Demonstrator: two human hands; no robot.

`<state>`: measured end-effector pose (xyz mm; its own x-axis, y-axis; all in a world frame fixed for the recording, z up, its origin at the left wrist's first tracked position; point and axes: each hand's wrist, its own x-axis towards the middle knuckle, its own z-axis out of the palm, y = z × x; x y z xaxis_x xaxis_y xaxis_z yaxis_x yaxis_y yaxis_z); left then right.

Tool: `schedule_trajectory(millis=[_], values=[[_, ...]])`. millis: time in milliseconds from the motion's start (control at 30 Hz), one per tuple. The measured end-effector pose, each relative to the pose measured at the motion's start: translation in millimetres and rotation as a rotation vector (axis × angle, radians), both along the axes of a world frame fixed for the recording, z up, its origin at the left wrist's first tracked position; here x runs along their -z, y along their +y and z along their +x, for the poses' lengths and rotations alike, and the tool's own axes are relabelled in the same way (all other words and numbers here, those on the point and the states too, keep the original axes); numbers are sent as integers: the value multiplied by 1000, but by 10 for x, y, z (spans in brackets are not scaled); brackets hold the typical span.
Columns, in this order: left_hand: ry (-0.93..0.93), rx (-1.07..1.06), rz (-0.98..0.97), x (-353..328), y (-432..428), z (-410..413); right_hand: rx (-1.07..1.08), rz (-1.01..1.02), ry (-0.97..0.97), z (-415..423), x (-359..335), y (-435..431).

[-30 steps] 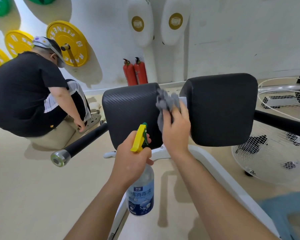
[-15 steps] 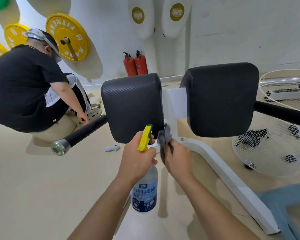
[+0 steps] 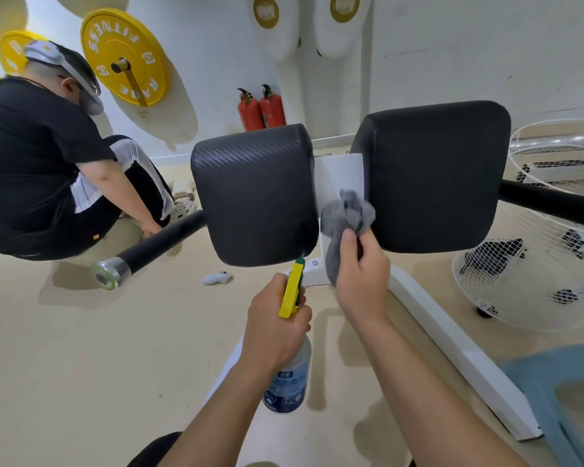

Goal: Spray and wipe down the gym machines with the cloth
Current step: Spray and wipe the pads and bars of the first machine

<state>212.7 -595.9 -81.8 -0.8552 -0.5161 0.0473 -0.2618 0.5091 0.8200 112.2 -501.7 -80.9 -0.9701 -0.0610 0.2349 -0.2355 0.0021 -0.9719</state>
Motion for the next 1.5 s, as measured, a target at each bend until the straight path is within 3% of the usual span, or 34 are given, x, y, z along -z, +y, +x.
schedule_trajectory(millis=[67,167,267,400,600,700,800,867,967,1067,1233,1333,1400,1500], values=[[1,-9,-34,26,-56,61,-23,-18,66,-155,-166,-194],[15,-34,-68,45,-171,137,-94,116,156,-272,-100,-540],[9,-38,-89,79,-291,188,79,115,163,-110,218,-761],[29,-64,-64,103,-410,243,221,-10,-18,152,400,-933],[41,-102,-60,180,-527,278,195,-195,-398,384,222,-1032],[103,-121,-60,186,-606,361,69,-295,-600,518,178,-1165],[131,-186,-59,178,-745,492,-184,-504,-857,594,259,-1332],[105,-201,-88,189,-823,565,-327,-532,-969,623,252,-1352],[71,-208,-118,187,-869,605,-366,-646,-1050,533,243,-1284],[51,-191,-98,160,-819,570,-263,-798,-1068,399,228,-1051],[77,-146,-19,143,-652,478,-113,-884,-901,74,181,-470],[117,-133,42,82,-583,455,-42,-835,-882,-24,103,-482],[138,-129,92,38,-581,459,-69,-639,-875,127,146,-673],[132,-113,122,-4,-629,479,-330,-284,-849,579,226,-936]])
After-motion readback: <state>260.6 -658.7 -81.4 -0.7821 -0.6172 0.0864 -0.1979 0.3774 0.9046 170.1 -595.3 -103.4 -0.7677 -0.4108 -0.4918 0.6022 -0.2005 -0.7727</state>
